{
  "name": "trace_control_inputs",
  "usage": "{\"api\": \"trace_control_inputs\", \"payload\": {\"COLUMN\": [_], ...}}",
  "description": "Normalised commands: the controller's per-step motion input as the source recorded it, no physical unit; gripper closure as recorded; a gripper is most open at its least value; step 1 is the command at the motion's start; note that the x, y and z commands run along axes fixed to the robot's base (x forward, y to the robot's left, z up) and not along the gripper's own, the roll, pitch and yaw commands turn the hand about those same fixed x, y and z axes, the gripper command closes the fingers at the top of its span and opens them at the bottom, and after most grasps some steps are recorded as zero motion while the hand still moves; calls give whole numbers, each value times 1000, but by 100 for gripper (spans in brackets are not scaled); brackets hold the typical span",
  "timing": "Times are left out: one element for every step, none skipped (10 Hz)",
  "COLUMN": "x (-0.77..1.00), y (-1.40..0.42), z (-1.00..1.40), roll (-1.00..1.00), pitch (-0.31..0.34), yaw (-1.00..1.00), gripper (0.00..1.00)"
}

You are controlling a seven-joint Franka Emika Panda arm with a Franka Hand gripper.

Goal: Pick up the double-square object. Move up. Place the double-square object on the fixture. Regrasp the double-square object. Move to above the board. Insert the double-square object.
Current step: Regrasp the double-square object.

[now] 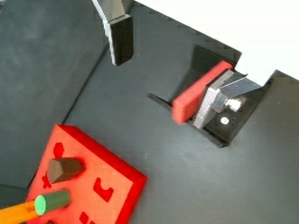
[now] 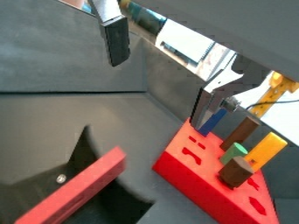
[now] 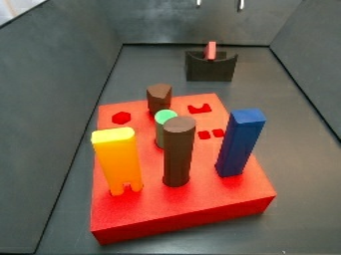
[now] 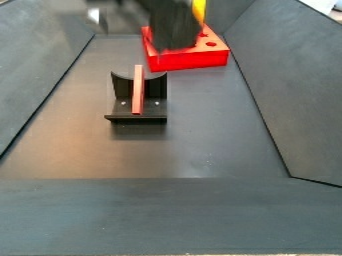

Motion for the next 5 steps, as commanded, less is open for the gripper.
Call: {"api": "trace_control_inputs", "payload": {"x": [-87,-70,-38,-39,-44], "y": [-704,-589,-348,-142,-21], "z": [340,194,54,55,39], "roll": [1000,1000,1000,1000,1000], "pitch": [24,23,19,18,14], "yaw": [9,10,10,10,11], "gripper": [0,0,0,0,0]}}
